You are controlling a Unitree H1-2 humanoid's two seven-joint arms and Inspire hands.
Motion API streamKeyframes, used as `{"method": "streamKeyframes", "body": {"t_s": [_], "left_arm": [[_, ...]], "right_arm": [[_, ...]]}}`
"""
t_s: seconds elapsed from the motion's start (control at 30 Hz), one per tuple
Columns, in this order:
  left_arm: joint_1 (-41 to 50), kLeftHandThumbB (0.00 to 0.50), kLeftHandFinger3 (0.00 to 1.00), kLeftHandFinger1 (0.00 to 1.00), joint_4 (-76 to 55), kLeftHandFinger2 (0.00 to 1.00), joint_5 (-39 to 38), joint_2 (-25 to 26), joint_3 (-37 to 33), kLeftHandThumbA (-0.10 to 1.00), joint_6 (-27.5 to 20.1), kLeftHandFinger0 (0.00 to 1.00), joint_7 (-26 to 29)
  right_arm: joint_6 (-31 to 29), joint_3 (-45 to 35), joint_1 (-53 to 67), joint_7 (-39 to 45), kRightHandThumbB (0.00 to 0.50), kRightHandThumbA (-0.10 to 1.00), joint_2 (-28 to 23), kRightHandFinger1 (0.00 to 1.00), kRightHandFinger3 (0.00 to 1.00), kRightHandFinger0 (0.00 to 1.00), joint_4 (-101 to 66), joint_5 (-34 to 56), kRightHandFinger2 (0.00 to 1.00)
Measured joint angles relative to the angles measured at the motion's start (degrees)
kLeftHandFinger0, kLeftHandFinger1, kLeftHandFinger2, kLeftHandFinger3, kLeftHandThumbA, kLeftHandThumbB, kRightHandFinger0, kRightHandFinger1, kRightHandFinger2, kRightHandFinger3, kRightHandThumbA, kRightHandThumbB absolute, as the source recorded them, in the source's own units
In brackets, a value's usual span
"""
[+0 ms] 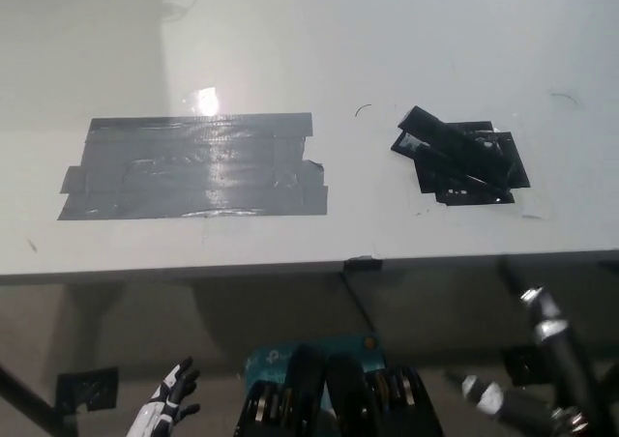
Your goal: A stapler is kept on the black spot marked on the desk infront of the robot. The robot picks up the stapler using its right hand and passes it to a person
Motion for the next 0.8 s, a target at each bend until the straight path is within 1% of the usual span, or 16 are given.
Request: {"method": "streamKeyframes", "body": {"t_s": [0.03, 0.07, 0.1, 0.17, 0.23, 0.27, 0.3, 0.37, 0.47, 0.5, 0.57, 0.6, 0.63, 0.67, 0.77, 0.8], "left_arm": [[0.01, 0.500, 1.00, 1.00, 0.00, 1.00, 0.00, 0.00, 0.00, 1.00, 0.00, 0.91, 0.00], [0.04, 0.500, 1.00, 1.00, 0.01, 1.00, 0.02, 0.00, -0.01, 1.00, 0.01, 0.91, 0.02], [0.04, 0.500, 1.00, 1.00, 0.01, 1.00, 0.04, 0.00, -0.06, 1.00, 0.01, 0.90, 0.02], [0.00, 0.500, 1.00, 1.00, 0.01, 1.00, 0.10, 0.00, -0.11, 1.00, 0.01, 0.88, 0.03], [0.02, 0.500, 1.00, 1.00, 0.01, 1.00, 0.22, -0.01, -0.16, 1.00, 0.01, 0.87, 0.04], [0.03, 0.500, 1.00, 1.00, 0.02, 1.00, 0.26, -0.01, -0.18, 1.00, 0.01, 0.87, 0.04], [0.02, 0.500, 1.00, 1.00, 0.03, 1.00, 0.37, -0.01, -0.24, 1.00, 0.01, 0.88, 0.04], [-0.03, 0.500, 1.00, 1.00, 0.03, 1.00, 0.67, -0.01, -0.38, 1.00, 0.01, 0.88, 0.04], [-0.06, 0.500, 1.00, 1.00, 0.03, 1.00, 0.89, 0.02, -0.41, 1.00, 0.01, 0.89, 0.05], [-0.14, 0.500, 1.00, 1.00, 0.03, 1.00, 0.95, 0.02, -0.41, 1.00, 0.01, 0.89, 0.04], [-0.19, 0.500, 1.00, 1.00, 0.03, 1.00, 0.96, 0.01, -0.43, 1.00, 0.01, 0.89, 0.04], [-0.25, 0.500, 1.00, 1.00, 0.04, 1.00, 1.02, 0.02, -0.48, 1.00, 0.01, 0.89, 0.02], [-0.29, 0.500, 1.00, 1.00, 0.02, 1.00, 1.04, 0.01, -0.50, 0.99, 0.01, 0.90, 0.02], [-0.29, 0.500, 1.00, 1.00, 0.02, 1.00, 1.04, 0.01, -0.50, 0.99, 0.01, 0.90, 0.02], [-0.63, 0.497, 1.00, 1.00, 0.03, 1.00, 1.31, 0.09, -0.59, 0.98, 0.03, 0.94, 0.03], [-0.68, 0.500, 1.00, 1.00, 0.02, 1.00, 1.36, 0.12, -0.61, 0.98, 0.03, 0.93, 0.02]], "right_arm": [[0.49, -0.57, -0.69, 0.02, 0.233, 0.79, -0.17, 1.00, 1.00, 1.00, -0.92, 0.09, 1.00], [2.57, -2.05, -3.97, 0.19, 0.225, 0.77, -1.30, 1.00, 1.00, 1.00, -3.20, 0.49, 1.00], [3.94, -2.83, -6.48, 0.37, 0.216, 0.79, -2.22, 1.00, 1.00, 1.00, -3.73, 0.77, 1.00], [6.46, -3.98, -11.08, 0.74, 0.230, 0.90, -3.91, 1.00, 1.00, 1.00, -3.81, 1.11, 1.00], [8.87, -4.43, -15.41, 1.17, 0.228, 0.92, -5.21, 1.00, 1.00, 1.00, -3.20, 1.13, 1.00], [9.20, -4.45, -16.28, 1.26, 0.216, 0.92, -5.45, 1.00, 1.00, 1.00, -3.02, 1.13, 1.00], [10.46, -4.46, -18.26, 1.46, 0.222, 0.97, -5.99, 1.00, 1.00, 1.00, -2.17, 1.12, 1.00], [13.30, -4.41, -23.05, 2.04, 0.222, 0.99, -7.07, 1.00, 1.00, 1.00, 0.54, 1.04, 1.00], [16.66, -3.62, -29.11, 3.02, 0.235, 0.99, -8.30, 1.00, 1.00, 1.00, 6.19, 0.61, 1.00], [18.70, -2.77, -32.92, 3.72, 0.227, 0.98, -9.18, 1.00, 1.00, 1.00, 10.23, -0.07, 1.00], [20.14, -1.90, -35.88, 4.16, 0.219, 0.94, -9.78, 1.00, 1.00, 1.00, 13.66, -0.72, 1.00], [21.58, -0.64, -39.39, 4.58, 0.226, 0.94, -10.31, 1.00, 1.00, 1.00, 18.33, -1.54, 1.00], [22.07, -0.12, -40.74, 4.69, 0.237, 0.94, -10.41, 1.00, 1.00, 1.00, 20.26, -1.83, 1.00], [22.07, -0.12, -40.74, 4.69, 0.234, 0.94, -10.41, 1.00, 1.00, 1.00, 20.26, -1.83, 1.00], [24.59, 2.95, -47.63, 5.57, 0.259, 0.94, -10.43, 1.00, 1.00, 1.00, 31.24, -3.36, 1.00], [25.13, 3.68, -48.83, 5.75, 0.289, 0.99, -10.37, 1.00, 1.00, 1.00, 34.16, -3.61, 1.00]]}}
